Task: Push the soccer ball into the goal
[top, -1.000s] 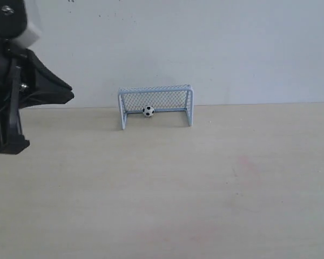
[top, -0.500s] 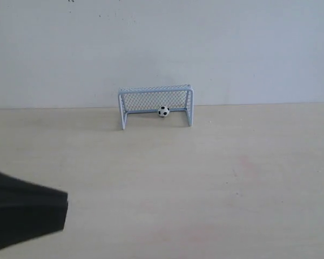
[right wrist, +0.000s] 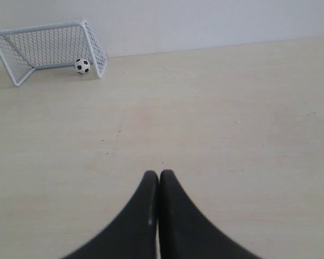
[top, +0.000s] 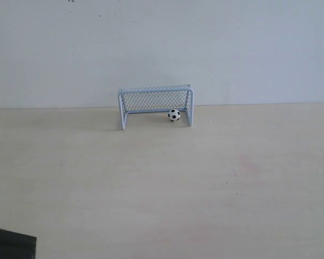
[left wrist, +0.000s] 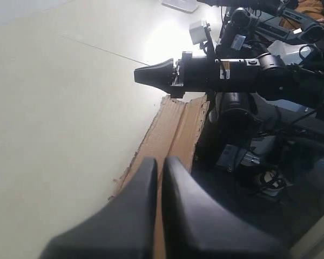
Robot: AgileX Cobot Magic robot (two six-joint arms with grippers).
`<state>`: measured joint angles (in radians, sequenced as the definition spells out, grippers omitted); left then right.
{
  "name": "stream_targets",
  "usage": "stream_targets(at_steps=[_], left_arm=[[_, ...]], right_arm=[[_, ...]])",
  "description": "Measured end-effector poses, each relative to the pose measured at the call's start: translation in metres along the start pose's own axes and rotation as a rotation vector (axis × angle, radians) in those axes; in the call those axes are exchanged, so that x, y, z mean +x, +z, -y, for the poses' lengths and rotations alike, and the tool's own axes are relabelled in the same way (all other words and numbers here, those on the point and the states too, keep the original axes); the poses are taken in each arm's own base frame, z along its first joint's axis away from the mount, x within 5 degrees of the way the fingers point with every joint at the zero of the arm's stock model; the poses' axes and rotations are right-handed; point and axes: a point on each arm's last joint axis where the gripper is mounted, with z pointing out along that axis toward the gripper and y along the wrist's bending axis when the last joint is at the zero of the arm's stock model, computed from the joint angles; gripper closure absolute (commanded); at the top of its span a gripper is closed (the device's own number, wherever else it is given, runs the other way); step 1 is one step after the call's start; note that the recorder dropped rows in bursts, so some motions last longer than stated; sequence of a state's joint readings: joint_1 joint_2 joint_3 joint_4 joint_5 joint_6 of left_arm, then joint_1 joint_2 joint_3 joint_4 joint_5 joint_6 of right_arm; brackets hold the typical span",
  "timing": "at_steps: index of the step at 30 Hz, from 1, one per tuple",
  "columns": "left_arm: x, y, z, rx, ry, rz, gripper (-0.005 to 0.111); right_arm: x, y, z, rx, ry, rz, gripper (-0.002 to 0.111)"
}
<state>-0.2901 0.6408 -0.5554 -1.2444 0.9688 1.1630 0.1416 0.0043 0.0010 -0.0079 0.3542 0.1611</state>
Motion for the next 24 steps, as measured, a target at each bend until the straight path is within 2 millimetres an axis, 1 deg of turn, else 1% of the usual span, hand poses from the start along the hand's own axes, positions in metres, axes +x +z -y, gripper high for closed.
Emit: stream_targets(at_steps=[8,12,14,18,24], left_arm=[[0.000,0.000,0.000,0.000,0.000,0.000,0.102],[-0.001,-0.004,0.005,-0.009,0.024,0.022,0.102],[-0.003,-0.009,0.010,-0.019,0.048,0.055,0.102],[-0.005,-0.024,0.028,-0.036,0.121,0.138,0.102],[-0.001,-0.046,0.055,-0.048,0.243,0.235,0.102]], right_arm=[[0.000,0.000,0.000,0.000,0.000,0.000,0.109],[0.000,0.000,0.000,0.000,0.000,0.000,0.109],[0.000,0.000,0.000,0.000,0.000,0.000,0.109],[0.000,0.000,0.000,0.000,0.000,0.000,0.109],[0.000,0.000,0.000,0.000,0.000,0.000,0.109]])
